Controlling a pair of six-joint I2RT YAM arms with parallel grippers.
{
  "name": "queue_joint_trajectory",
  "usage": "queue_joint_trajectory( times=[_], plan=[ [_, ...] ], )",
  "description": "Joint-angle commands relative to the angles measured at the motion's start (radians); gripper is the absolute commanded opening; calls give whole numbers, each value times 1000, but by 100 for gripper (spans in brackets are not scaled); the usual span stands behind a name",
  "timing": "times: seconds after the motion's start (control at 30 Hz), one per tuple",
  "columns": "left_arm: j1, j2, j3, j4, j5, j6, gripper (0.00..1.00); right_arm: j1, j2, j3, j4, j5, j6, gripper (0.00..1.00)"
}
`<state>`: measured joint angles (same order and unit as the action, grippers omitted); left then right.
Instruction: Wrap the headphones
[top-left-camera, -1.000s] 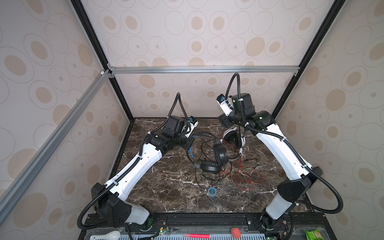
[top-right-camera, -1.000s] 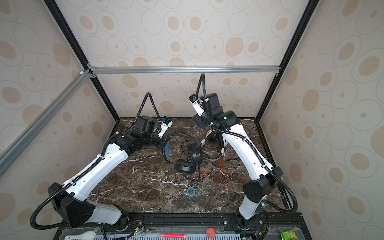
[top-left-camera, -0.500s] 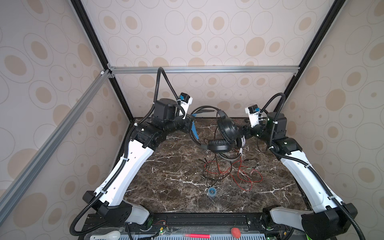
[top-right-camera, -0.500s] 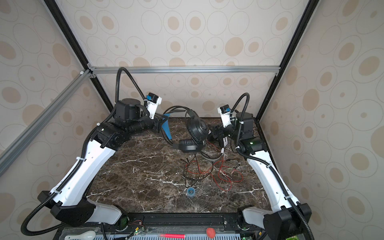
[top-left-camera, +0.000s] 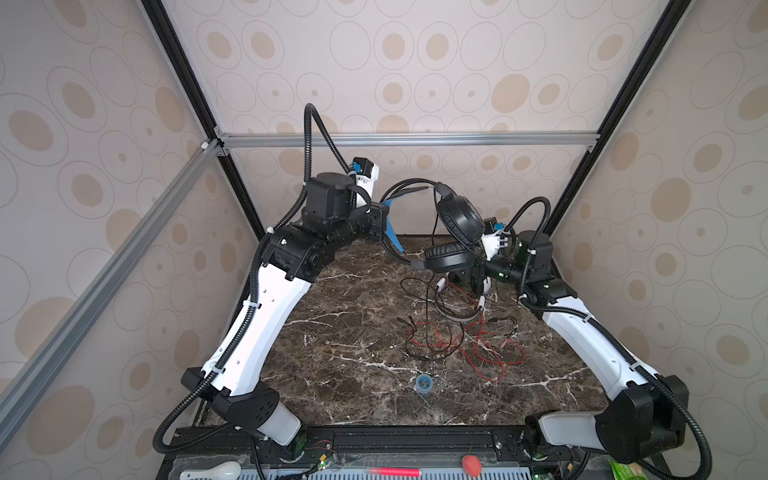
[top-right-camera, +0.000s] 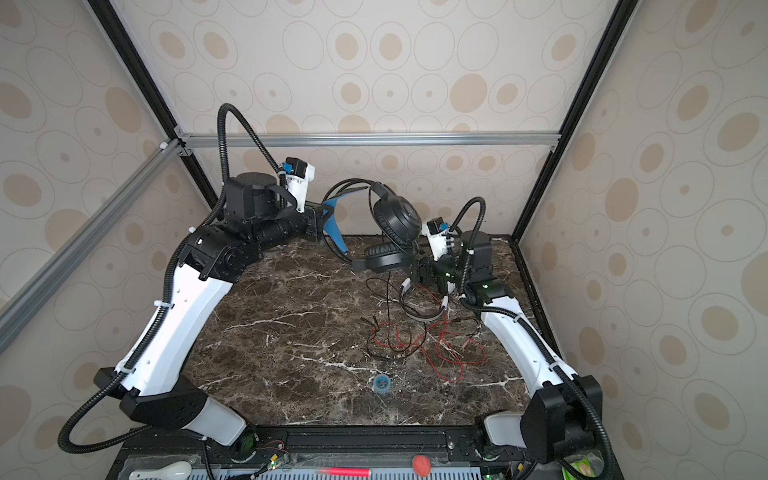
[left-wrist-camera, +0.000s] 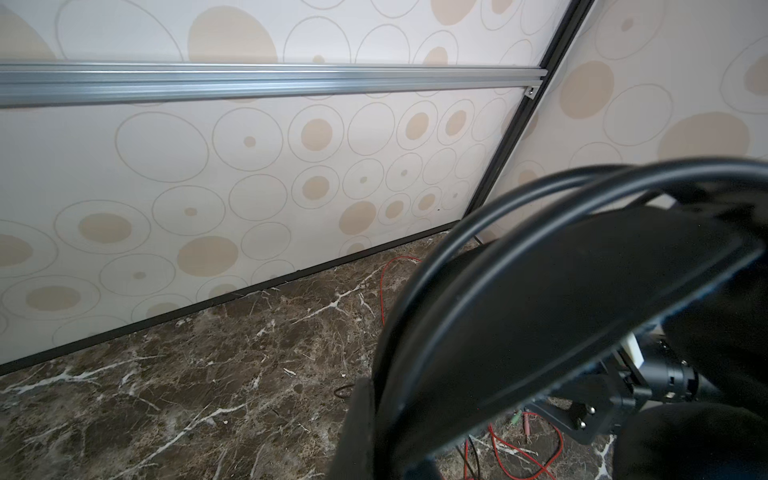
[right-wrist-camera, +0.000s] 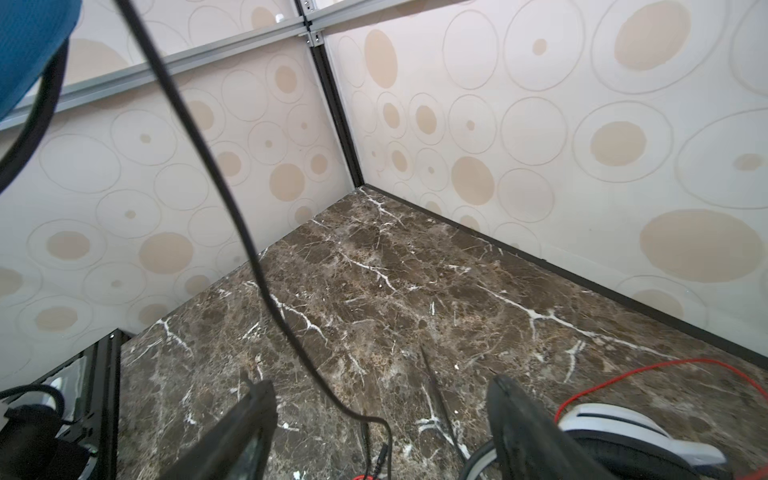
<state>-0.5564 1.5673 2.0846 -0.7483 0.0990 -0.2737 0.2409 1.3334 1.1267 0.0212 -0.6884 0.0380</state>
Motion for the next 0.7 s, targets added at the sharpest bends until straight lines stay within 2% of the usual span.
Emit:
queue_joint_trajectory(
  times=[0.0, 0.3, 0.47, 0.67],
  plan=[
    [-2, -7, 71, 65, -12, -69, 0, 13, 14, -34, 73, -80, -7, 82],
    [-3, 15, 102, 37, -37, -85, 0, 34, 130, -36, 201, -95, 26, 81],
    [-2, 4, 82, 62, -38, -99, 0, 94, 183, -22, 257, -99, 49, 81],
    [-3, -3, 70, 85, -33, -110, 0, 119, 252, -48, 384, -92, 125, 80]
  ],
)
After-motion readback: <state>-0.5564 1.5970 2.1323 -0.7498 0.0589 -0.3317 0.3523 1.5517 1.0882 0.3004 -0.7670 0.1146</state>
